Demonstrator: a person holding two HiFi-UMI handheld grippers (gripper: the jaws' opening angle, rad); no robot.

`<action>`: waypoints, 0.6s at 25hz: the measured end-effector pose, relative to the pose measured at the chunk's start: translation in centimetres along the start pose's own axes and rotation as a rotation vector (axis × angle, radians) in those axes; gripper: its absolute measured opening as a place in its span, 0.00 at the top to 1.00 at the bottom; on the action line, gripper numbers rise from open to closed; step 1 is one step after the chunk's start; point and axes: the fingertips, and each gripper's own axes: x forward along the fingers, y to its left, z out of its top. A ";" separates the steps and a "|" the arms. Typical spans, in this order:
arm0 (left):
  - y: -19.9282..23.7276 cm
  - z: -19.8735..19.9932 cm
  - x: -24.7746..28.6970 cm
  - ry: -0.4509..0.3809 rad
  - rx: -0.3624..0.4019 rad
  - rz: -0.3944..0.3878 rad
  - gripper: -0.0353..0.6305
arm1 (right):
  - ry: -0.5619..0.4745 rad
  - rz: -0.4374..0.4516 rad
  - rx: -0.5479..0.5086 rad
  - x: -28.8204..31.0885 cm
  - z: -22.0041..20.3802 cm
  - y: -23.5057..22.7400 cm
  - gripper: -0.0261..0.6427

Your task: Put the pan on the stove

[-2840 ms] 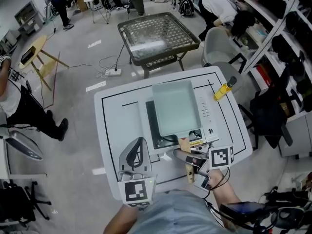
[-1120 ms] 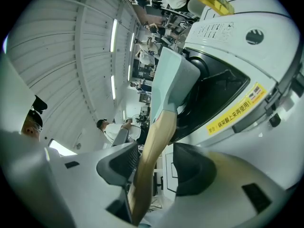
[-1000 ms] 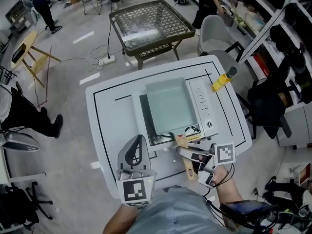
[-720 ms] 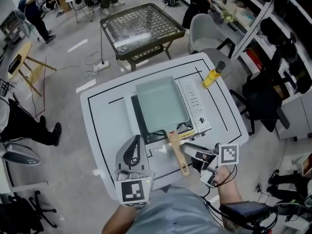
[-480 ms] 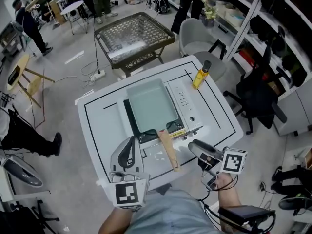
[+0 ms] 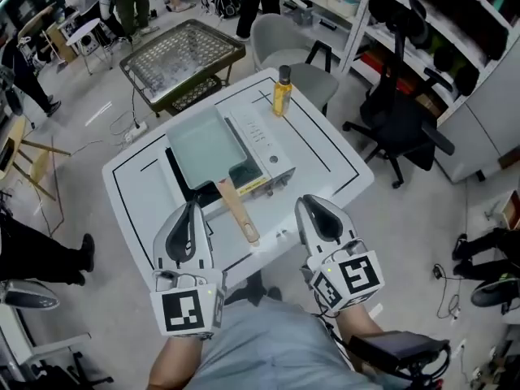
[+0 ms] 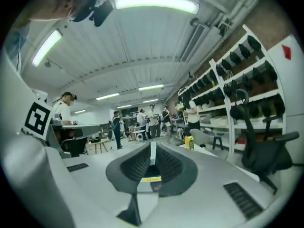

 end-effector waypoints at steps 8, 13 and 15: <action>-2.6 -0.1 -1.4 -0.005 -0.001 -0.041 0.92 | -0.045 -0.078 -0.118 -2.9 0.9 -0.2 0.88; -2.9 0.2 -1.4 -0.010 0.005 -0.036 0.92 | -0.037 -0.077 -0.126 -3.0 0.8 -0.3 0.89; -3.0 0.3 -1.4 -0.011 0.009 -0.032 0.92 | -0.042 -0.071 -0.128 -3.0 0.9 -0.2 0.89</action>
